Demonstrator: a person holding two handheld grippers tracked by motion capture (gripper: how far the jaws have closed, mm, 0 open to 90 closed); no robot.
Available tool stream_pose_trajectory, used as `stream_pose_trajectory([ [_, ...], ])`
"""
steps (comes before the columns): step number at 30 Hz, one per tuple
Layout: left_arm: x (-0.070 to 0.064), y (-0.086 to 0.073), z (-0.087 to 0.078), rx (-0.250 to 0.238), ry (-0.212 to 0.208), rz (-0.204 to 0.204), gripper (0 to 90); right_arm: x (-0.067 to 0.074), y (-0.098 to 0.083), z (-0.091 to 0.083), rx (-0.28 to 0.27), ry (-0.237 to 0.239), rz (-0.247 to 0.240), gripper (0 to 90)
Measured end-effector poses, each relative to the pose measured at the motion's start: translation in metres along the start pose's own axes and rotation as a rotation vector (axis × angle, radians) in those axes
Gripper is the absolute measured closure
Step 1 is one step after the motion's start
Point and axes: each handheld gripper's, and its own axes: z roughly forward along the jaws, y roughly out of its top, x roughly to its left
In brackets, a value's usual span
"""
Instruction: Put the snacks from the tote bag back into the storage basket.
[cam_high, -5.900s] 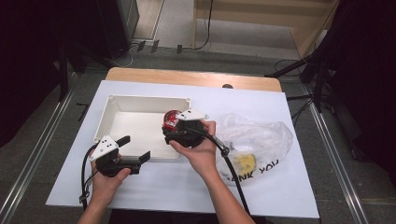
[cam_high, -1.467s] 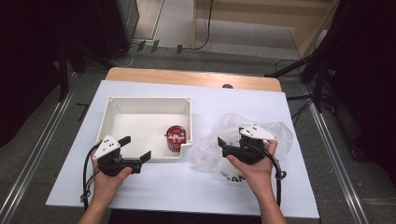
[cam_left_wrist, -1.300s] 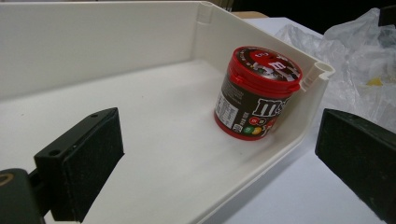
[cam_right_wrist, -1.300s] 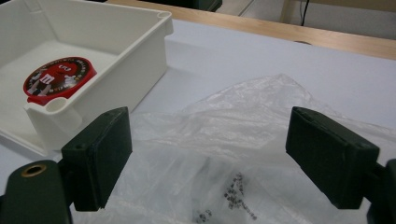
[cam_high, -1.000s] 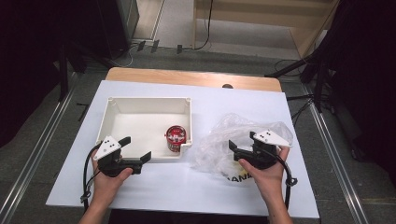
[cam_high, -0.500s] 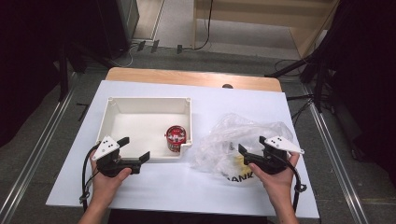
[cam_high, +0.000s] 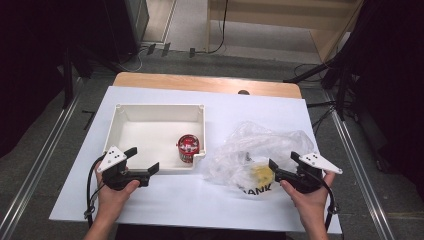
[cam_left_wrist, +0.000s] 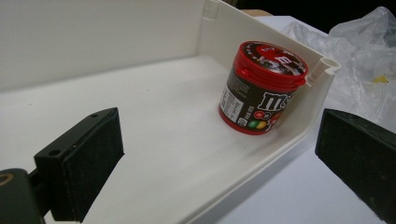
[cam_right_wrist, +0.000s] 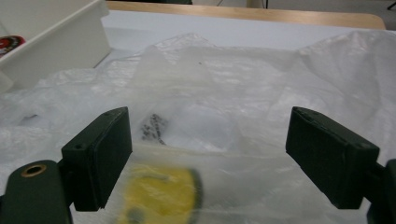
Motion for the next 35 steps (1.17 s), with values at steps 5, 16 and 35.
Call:
stream_pose_trajectory([
  [5,0.001,0.0,-0.002,-0.005,0.004,-0.007,1.2,-0.012,-0.003,-0.007,-0.006,-0.029,0.022,15.3],
  [16,0.004,-0.004,-0.007,-0.005,0.015,-0.01,1.2,-0.036,-0.017,-0.017,0.0,-0.087,0.053,15.4],
  [35,0.007,-0.011,-0.022,-0.031,0.024,-0.011,1.2,-0.079,-0.044,-0.042,-0.05,-0.162,0.14,16.0],
])
